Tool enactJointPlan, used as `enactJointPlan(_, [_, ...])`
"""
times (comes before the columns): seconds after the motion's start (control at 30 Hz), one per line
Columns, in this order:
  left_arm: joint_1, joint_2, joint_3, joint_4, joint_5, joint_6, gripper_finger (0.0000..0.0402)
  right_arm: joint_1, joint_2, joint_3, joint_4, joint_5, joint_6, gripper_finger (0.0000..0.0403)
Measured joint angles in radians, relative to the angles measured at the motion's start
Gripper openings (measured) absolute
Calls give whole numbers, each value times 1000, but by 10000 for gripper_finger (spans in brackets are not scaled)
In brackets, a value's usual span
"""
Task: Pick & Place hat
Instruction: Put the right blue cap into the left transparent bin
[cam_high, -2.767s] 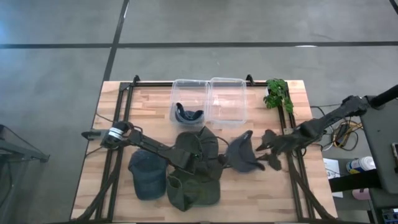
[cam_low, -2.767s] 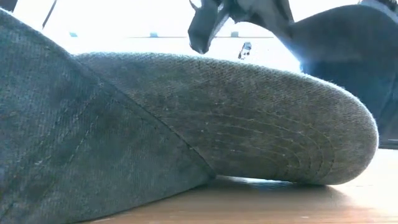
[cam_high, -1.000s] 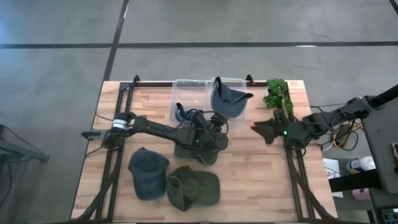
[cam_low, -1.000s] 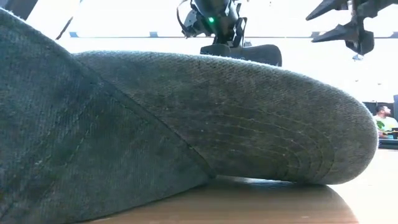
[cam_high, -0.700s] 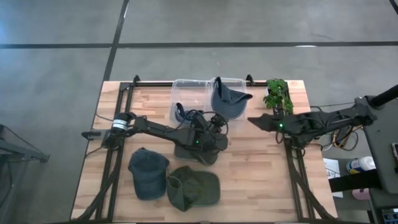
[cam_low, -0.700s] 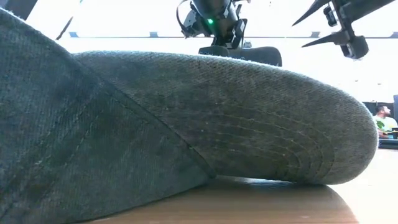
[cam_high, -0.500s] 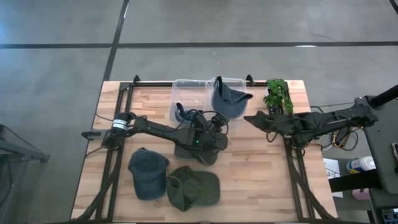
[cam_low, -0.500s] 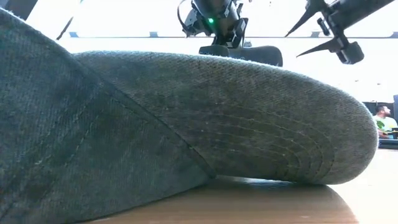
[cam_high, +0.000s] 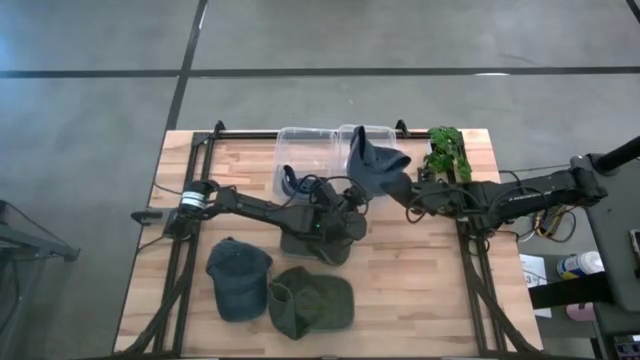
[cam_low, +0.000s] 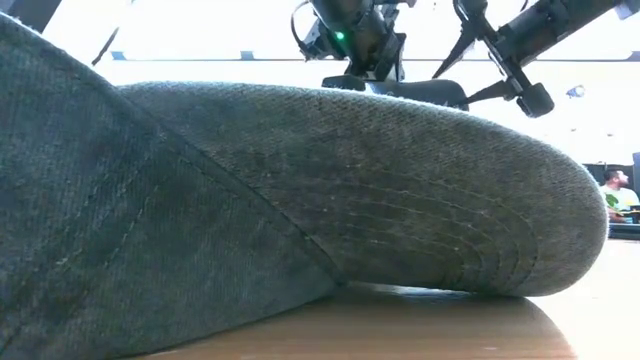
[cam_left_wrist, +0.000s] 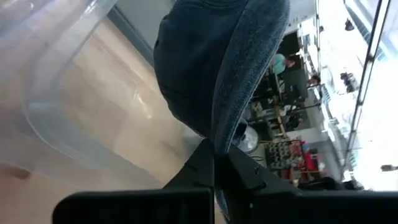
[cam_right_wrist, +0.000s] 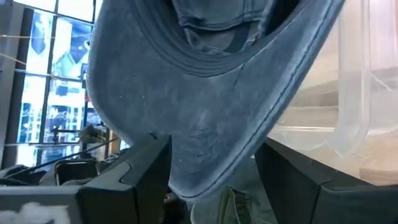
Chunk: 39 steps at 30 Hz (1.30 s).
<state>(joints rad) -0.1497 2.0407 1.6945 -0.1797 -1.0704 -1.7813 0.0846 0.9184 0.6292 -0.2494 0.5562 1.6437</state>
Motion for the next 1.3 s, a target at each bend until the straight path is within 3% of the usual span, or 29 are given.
enactJointPlan(0.13, [0,0,-1,-5,8,16,10,-12,0,-1,1,-12,-2,178])
enactJointPlan(0.33, [0,0,-1,-8,19,76,10,-35,0,-14,-7,-43,-4,73])
enactJointPlan(0.47, [0,0,-2,-15,86,121,10,-47,-8,-25,-3,-51,-8,21])
enactJointPlan(0.73, [-21,-19,-1,-54,135,296,24,-78,-34,-30,0,-118,-42,17])
enactJointPlan(0.93, [-45,-71,16,-188,145,352,70,-102,-76,-33,-20,-131,-60,15])
enactJointPlan(1.13, [-79,-83,32,-369,156,377,89,-122,-107,-34,-65,-142,-43,15])
enactJointPlan(1.3, [-108,-99,39,-368,113,537,89,-122,-111,-34,-50,-242,-17,15])
